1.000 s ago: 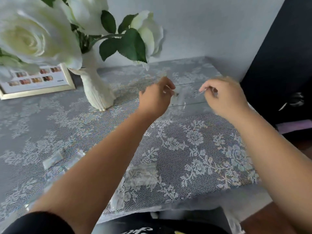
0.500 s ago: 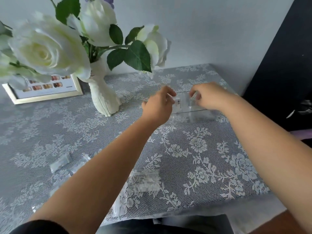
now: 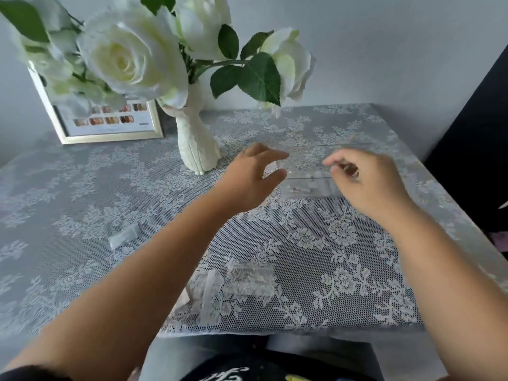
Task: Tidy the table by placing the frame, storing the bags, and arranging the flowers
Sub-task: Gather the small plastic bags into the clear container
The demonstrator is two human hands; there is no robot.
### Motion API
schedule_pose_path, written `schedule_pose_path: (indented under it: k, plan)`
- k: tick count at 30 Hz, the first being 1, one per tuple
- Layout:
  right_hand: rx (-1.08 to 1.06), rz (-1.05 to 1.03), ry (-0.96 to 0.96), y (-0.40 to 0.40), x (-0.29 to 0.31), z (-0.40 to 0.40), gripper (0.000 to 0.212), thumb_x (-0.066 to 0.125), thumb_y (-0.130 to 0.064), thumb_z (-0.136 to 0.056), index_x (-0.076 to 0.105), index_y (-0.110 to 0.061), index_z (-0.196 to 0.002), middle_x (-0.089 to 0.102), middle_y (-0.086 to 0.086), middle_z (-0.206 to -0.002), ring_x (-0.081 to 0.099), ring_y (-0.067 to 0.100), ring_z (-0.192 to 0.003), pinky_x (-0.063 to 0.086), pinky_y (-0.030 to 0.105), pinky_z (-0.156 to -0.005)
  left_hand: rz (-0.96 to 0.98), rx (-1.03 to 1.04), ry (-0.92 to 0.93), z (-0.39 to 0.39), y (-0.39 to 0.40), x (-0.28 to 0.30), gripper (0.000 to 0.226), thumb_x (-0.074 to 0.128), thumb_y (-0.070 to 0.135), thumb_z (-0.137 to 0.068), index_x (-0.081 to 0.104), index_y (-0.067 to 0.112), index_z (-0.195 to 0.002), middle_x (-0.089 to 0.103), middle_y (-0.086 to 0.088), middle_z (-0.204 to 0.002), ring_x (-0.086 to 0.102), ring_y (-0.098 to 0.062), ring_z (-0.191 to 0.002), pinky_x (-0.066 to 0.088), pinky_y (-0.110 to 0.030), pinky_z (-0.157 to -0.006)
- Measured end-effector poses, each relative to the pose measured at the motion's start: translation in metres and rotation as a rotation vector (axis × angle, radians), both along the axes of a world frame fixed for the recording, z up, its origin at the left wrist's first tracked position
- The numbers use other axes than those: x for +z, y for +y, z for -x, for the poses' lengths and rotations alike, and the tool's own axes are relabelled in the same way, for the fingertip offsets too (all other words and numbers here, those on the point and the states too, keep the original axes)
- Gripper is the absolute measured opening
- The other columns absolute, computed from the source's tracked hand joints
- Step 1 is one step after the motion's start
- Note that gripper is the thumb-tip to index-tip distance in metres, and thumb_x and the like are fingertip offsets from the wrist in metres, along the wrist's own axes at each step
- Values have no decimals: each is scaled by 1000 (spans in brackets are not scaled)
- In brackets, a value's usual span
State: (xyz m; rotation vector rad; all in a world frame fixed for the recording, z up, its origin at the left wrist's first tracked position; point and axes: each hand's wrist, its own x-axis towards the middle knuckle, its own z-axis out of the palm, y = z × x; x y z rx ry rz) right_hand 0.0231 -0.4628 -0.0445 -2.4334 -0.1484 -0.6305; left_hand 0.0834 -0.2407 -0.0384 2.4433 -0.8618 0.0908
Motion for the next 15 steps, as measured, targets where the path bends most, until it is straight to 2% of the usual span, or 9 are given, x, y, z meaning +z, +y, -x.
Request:
schedule_pose_path:
  k: [2, 4, 6, 9, 10, 12, 15]
  plan:
    - [96, -54, 77, 18, -4, 15, 18, 63, -13, -86, 70, -26, -97, 65, -12, -79, 58, 4, -64, 45, 12, -53, -48, -89, 73, 14, 28, 8, 40, 54, 35, -95, 56, 19, -132, 57, -5, -123, 56, -13, -105, 48, -30, -90]
    - [212, -61, 199, 37, -10, 28, 20, 65, -18, -86, 67, -32, -100, 61, -21, -82, 58, 2, -73, 46, 9, -60, -142, -125, 164, 32, 56, 13, 43, 54, 42, -92, 56, 23, -131, 59, 1, -123, 58, -7, -103, 50, -25, -88]
    - [309, -2, 341, 54, -16, 38, 22, 65, -30, -85, 65, -36, -106, 60, -22, -91, 59, 5, -76, 48, 13, -65, -213, -98, 229, 52, 84, 14, 50, 53, 56, -86, 53, 34, -131, 56, 13, -125, 54, 2, -106, 45, -19, -88]
    - [394, 166, 485, 75, -26, 47, 38, 58, -59, -79, 61, -42, -113, 55, -17, -113, 49, 6, -107, 39, 27, -93, -285, -38, 249, 81, 120, 11, 62, 53, 77, -74, 49, 48, -129, 49, 25, -127, 47, 6, -114, 38, -23, -93]
    - [405, 206, 509, 80, -29, 49, 46, 55, -68, -75, 60, -44, -114, 51, -18, -117, 43, 5, -113, 34, 30, -97, -307, -13, 242, 91, 129, 9, 69, 52, 84, -69, 47, 51, -129, 48, 27, -126, 44, 3, -116, 38, -26, -94]
    - [411, 248, 525, 88, -33, 53, 58, 51, -79, -66, 58, -46, -114, 45, -22, -116, 37, 5, -115, 30, 30, -96, -341, 33, 200, 108, 142, 5, 80, 49, 92, -59, 44, 54, -129, 45, 31, -125, 39, -2, -115, 38, -31, -93]
    - [397, 232, 516, 91, -35, 55, 63, 55, -83, -56, 59, -48, -108, 42, -25, -112, 36, 4, -113, 28, 27, -92, -388, 59, 175, 124, 149, -6, 89, 48, 96, -52, 42, 54, -130, 39, 34, -124, 31, -4, -114, 33, -32, -96]
